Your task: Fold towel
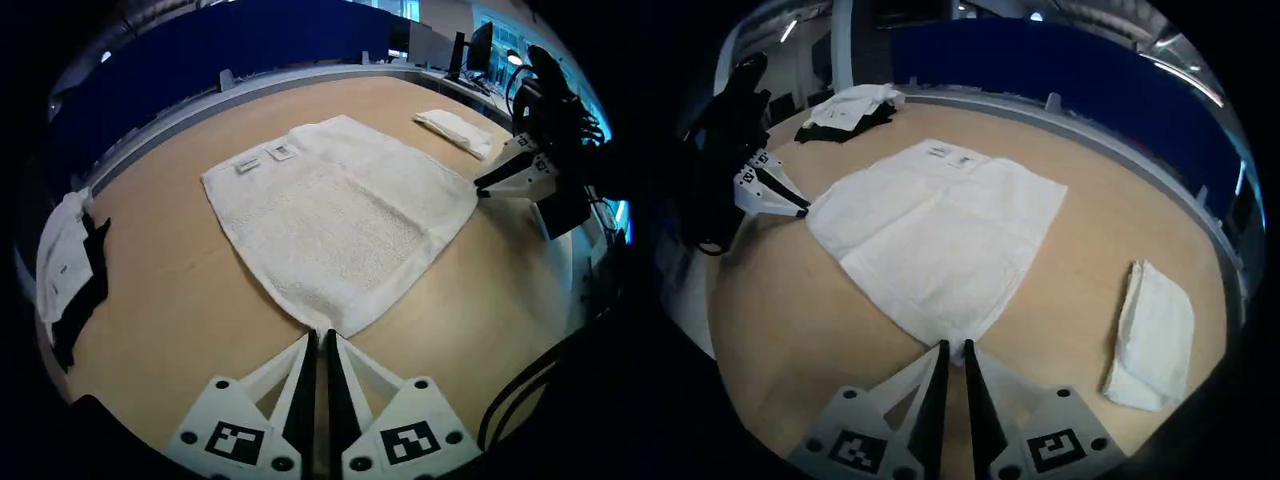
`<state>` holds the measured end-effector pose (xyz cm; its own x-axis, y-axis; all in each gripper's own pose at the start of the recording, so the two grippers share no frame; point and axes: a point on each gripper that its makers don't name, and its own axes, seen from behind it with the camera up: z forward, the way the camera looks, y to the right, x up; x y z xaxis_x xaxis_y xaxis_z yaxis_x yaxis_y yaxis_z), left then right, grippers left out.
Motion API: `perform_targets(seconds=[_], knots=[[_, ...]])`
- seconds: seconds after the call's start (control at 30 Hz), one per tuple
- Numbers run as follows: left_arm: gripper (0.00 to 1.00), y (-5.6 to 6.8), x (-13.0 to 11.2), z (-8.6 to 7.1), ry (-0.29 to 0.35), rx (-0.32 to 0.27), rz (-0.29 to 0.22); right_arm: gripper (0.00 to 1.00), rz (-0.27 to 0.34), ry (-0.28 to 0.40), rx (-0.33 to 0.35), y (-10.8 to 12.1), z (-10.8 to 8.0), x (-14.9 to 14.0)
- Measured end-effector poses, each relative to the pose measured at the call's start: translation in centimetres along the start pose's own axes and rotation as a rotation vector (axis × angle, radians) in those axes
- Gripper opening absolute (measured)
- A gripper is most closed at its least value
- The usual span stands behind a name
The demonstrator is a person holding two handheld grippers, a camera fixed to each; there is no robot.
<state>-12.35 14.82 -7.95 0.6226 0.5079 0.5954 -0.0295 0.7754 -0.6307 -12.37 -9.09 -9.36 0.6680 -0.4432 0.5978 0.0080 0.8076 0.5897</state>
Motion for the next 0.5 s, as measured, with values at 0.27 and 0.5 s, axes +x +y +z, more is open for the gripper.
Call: perform_targets(seconds=[0.27,0.5], knots=[[0.08,-0.3,0.2,-0.7,0.003,0.007,-0.017,0.14,-0.001,0.014,-0.002,0.2,-0.4,0.8],[0.08,-0.7,1.3,-1.8,0.02,0.017,-0.049,0.14,0.002,0.049,-0.011,0.5,-1.3,2.8]])
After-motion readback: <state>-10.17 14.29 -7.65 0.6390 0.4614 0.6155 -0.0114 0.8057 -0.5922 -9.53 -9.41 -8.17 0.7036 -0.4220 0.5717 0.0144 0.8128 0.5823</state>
